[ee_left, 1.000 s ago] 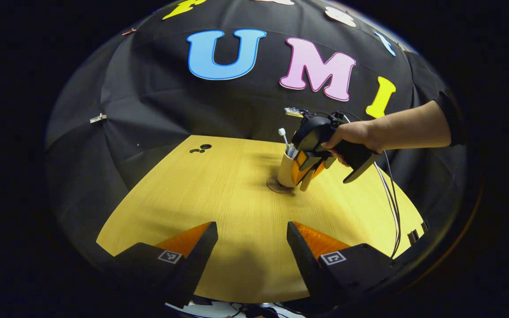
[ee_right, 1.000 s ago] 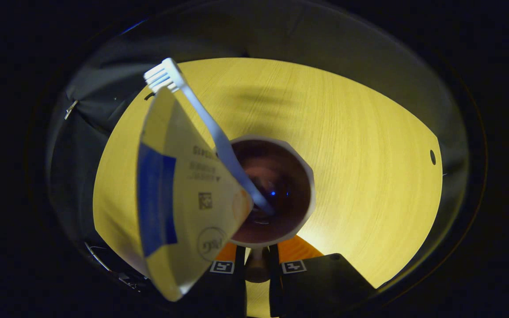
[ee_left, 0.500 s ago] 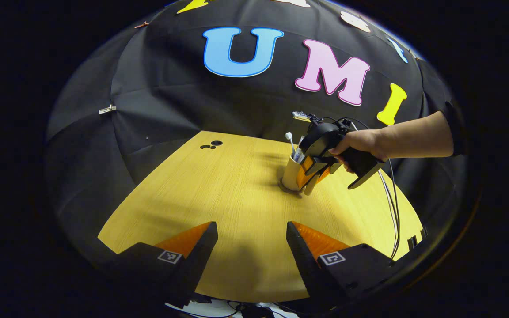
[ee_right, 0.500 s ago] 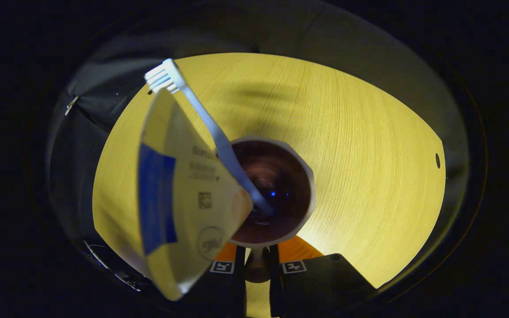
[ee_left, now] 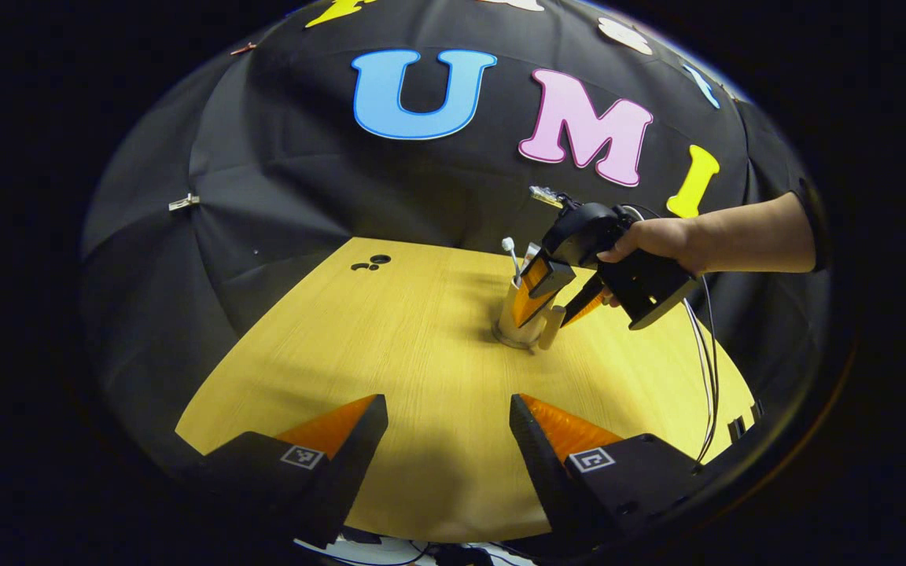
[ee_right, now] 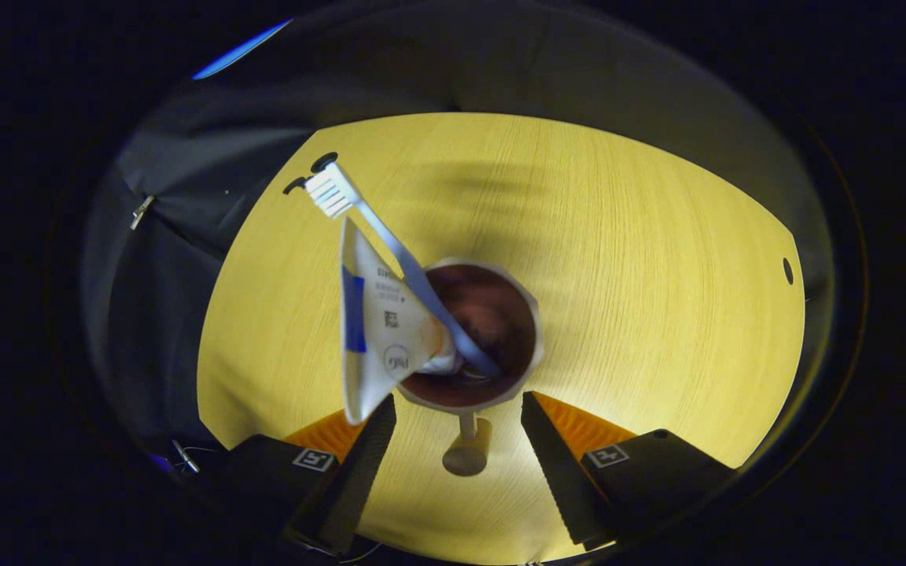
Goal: Put the toothbrush and toothpaste on the desktop into the cup, then pick up the cup and place it on the coaster on the desktop.
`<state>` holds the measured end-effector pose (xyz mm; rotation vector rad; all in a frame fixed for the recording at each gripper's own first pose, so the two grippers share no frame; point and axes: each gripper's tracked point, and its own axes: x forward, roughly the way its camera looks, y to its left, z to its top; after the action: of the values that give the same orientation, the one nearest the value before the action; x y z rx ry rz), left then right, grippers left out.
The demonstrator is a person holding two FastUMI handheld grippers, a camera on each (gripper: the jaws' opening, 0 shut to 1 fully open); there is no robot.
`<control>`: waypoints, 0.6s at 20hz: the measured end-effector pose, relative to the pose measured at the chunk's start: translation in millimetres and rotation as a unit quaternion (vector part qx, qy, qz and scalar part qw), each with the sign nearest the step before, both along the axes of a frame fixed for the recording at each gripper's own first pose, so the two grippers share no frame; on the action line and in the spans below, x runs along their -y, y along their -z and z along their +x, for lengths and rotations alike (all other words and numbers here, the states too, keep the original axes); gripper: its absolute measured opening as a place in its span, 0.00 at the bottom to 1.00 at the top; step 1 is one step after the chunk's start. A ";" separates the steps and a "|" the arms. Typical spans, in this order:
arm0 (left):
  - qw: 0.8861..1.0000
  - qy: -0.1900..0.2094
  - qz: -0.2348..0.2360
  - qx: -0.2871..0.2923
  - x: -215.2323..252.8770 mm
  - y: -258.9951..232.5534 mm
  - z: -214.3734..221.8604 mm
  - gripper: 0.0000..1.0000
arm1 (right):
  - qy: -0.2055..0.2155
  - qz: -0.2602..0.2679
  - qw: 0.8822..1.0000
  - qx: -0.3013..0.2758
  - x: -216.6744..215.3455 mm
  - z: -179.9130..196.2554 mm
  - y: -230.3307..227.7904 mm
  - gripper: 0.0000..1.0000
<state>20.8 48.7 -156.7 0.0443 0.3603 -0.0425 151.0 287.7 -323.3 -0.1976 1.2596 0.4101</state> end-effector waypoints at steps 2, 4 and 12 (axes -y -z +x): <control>1.000 0.008 -0.001 0.005 7.2 -3.3 2.5 0.97 | -0.006 0.003 1.000 0.008 12.2 -4.4 -13.9 0.99; 1.000 0.015 -0.001 0.006 12.9 -4.5 5.8 0.97 | -0.006 0.011 1.000 0.018 23.4 -10.6 -30.1 0.99; 0.999 0.041 0.009 0.034 44.2 -39.0 22.0 0.97 | 0.030 0.083 0.983 0.160 69.4 -12.2 -131.7 0.99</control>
<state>42.8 4.4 -117.7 0.0790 0.2912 -0.1180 138.8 218.3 -191.5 -0.0792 0.9092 0.4106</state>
